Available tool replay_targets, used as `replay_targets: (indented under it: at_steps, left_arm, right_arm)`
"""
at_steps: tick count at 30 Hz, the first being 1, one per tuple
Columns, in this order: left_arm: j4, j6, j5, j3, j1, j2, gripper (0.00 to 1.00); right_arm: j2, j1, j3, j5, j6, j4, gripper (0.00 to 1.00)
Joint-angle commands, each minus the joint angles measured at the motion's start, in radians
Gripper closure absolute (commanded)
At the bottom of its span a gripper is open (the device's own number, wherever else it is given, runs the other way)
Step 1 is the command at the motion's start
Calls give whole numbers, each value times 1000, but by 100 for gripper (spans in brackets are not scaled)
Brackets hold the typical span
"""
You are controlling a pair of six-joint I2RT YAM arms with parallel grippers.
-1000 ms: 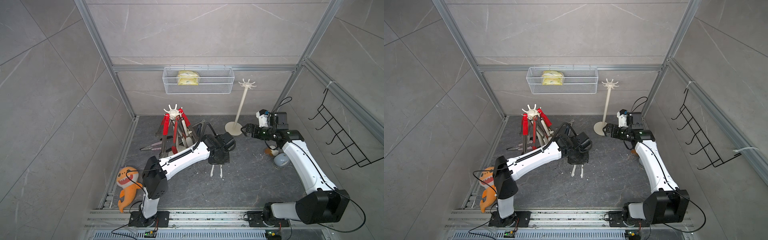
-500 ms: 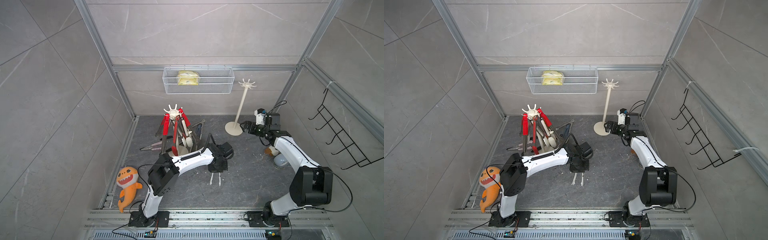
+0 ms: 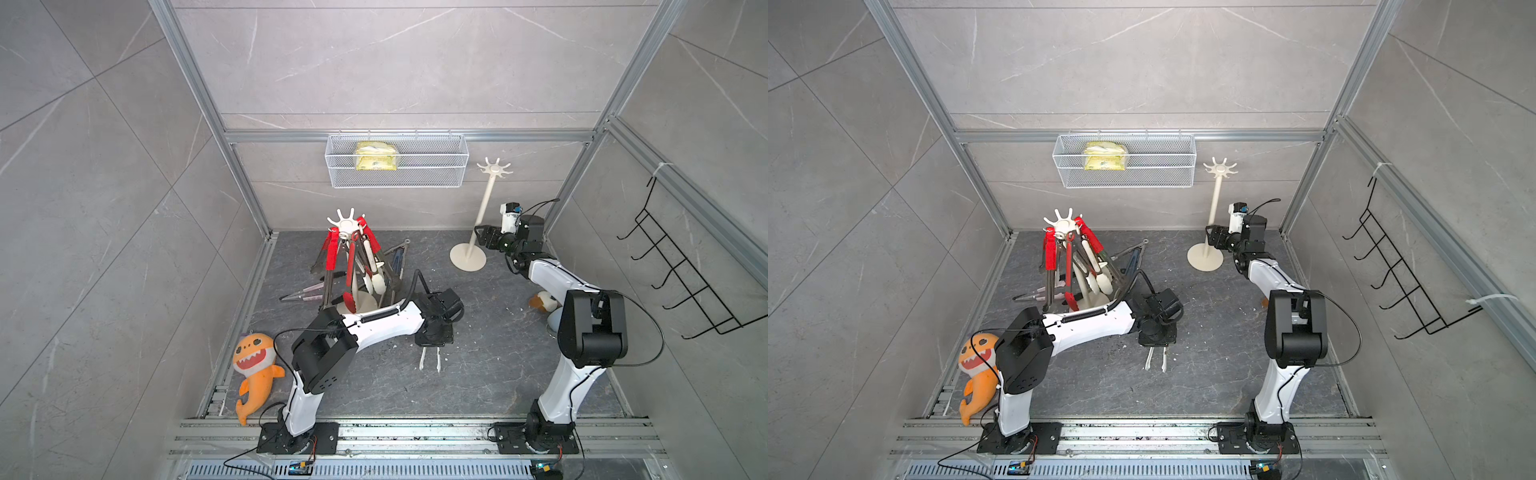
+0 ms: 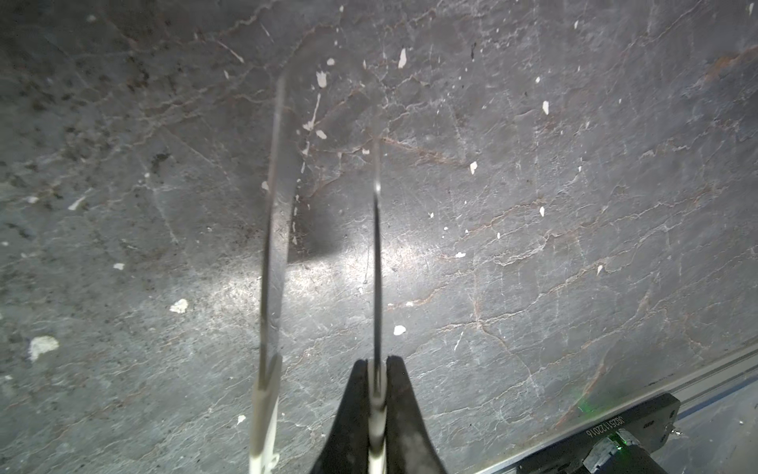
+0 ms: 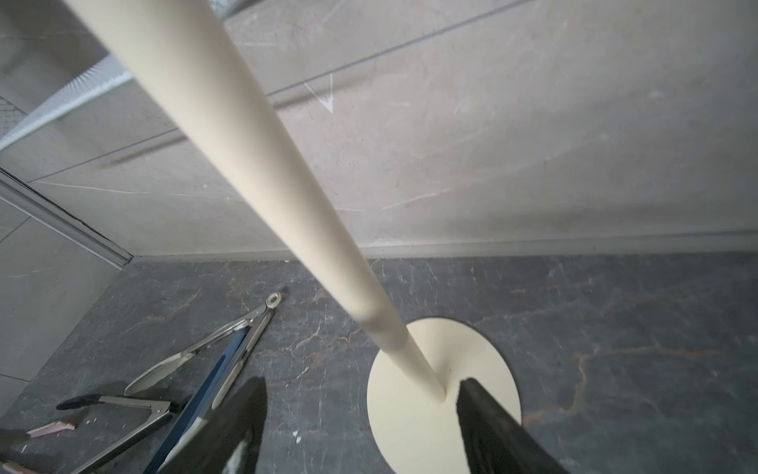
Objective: Hang food tongs on kitchen utensil racks
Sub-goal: Move the rack to the center of the board.
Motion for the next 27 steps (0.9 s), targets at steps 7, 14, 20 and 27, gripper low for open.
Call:
replay_targets:
  at_steps: [7,14,20,27]
  left_arm:
    - [91,71,-87,-30,-10,-131,100]
    - [118,78,-99,-53,-20,-141,100]
    - [101,61,-82,-58,-24,-119,100]
    - [74,-6,-66,-98,-23,-63,100]
  right_arm:
    - [75,15,88,-39,-46,120,31]
    - [99,48,98,-36,-116,144,33]
    - [93,61,80,30,-165,167,45]
    - [90,68,54,82,-198,197,57]
